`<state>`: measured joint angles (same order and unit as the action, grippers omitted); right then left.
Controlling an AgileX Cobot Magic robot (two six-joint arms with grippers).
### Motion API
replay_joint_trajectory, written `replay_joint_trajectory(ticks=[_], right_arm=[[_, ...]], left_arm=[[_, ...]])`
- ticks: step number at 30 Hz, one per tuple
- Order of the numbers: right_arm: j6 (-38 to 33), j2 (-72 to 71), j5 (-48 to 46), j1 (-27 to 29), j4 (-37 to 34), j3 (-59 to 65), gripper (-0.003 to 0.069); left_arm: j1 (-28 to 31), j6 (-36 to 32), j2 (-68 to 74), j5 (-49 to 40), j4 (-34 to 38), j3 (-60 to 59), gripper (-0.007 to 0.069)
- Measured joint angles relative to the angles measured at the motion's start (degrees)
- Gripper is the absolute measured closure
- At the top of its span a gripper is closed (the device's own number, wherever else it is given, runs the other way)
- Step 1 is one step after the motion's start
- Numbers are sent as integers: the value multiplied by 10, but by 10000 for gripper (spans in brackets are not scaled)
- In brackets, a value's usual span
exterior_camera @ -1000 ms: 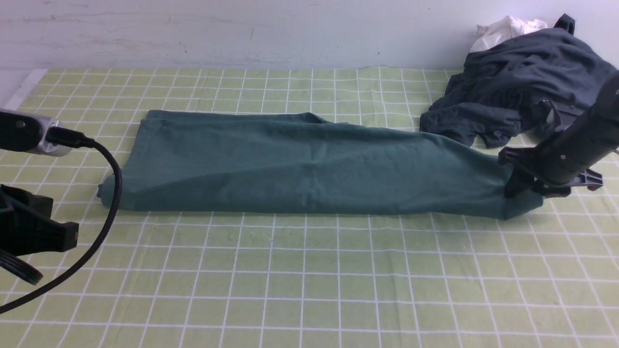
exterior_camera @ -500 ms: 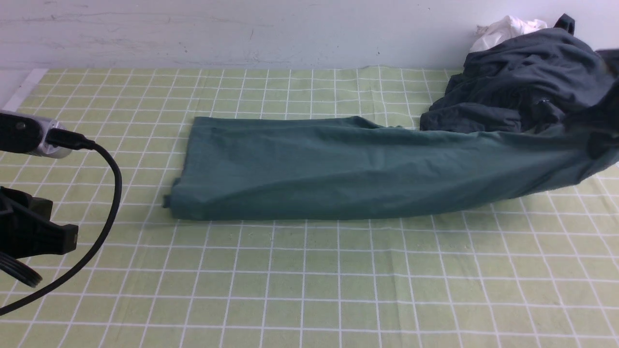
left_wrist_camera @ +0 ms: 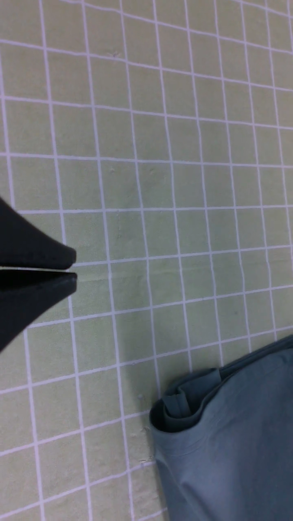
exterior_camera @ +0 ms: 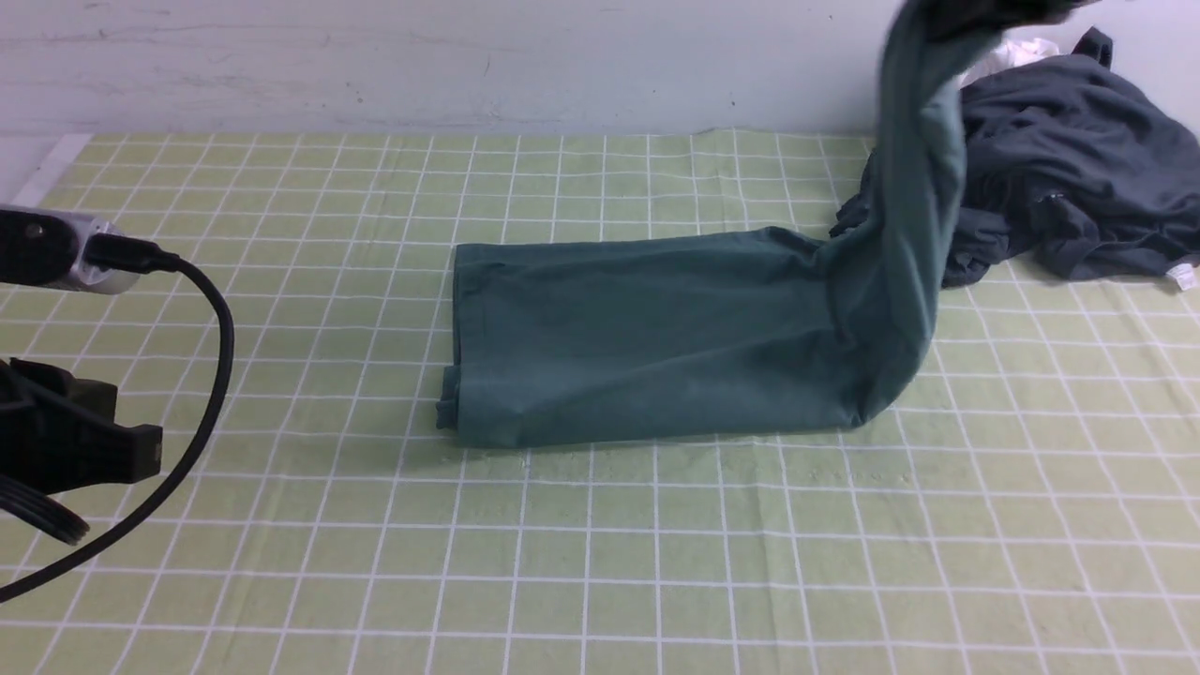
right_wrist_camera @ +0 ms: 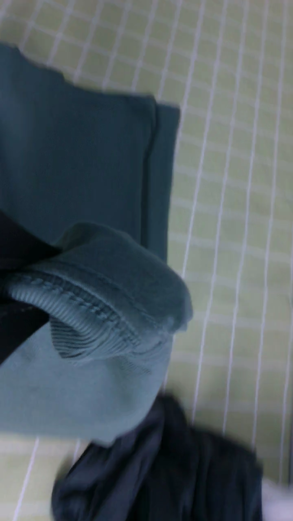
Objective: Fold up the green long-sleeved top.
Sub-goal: Use the right arm to drag the right edge of the fabric to the left and folds it over the left edge
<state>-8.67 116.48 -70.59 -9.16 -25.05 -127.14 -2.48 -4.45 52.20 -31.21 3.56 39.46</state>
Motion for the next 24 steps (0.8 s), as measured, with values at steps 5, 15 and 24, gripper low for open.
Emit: replay_joint_trajectory(ticks=[5, 15, 24], right_arm=[[-2, 67, 56, -111, -14, -1, 645], [-9, 153, 155, -203, -13, 0, 520], [-14, 150, 133, -206, 22, -35, 289]], left_arm=[[0, 0, 0, 0, 1, 0, 629], [0, 0, 0, 0, 2, 0, 629], [0, 0, -10, -6, 12, 0, 629]])
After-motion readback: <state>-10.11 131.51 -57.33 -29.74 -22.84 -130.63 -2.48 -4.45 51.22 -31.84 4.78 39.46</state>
